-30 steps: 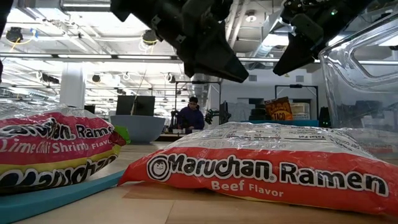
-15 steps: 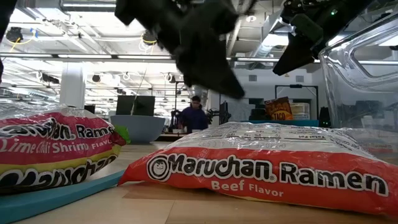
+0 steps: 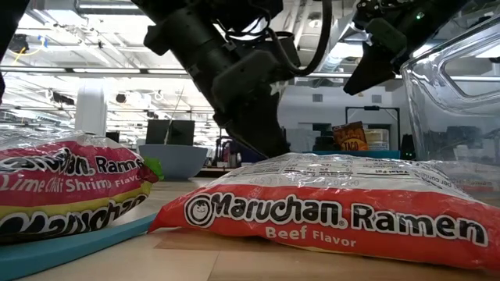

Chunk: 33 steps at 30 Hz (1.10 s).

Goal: Pick & Place Food Item
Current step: Put the silver spoon into the green bin

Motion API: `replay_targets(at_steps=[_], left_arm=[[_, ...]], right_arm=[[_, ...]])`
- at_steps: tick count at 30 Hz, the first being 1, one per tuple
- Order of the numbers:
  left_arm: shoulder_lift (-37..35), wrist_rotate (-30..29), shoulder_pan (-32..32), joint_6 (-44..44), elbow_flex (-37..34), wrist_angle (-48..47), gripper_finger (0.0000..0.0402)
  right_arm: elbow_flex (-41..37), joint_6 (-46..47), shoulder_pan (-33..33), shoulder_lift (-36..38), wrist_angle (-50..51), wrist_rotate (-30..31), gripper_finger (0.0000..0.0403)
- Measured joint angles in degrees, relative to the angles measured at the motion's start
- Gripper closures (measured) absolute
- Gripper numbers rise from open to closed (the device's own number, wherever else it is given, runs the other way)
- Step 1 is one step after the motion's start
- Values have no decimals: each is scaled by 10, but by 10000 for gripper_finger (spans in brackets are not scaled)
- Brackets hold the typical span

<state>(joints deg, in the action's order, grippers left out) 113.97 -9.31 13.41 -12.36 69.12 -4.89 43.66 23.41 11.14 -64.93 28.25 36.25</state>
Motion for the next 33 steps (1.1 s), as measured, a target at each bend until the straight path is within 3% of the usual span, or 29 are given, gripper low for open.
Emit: replay_targets(at_steps=[15,33], left_arm=[[0,2,-3,-1,-15,0,242],[0,2,-4,-6,-43,28,252]], right_arm=[[0,0,0,0,0,-2,253],[0,1,0,0,0,-2,253]])
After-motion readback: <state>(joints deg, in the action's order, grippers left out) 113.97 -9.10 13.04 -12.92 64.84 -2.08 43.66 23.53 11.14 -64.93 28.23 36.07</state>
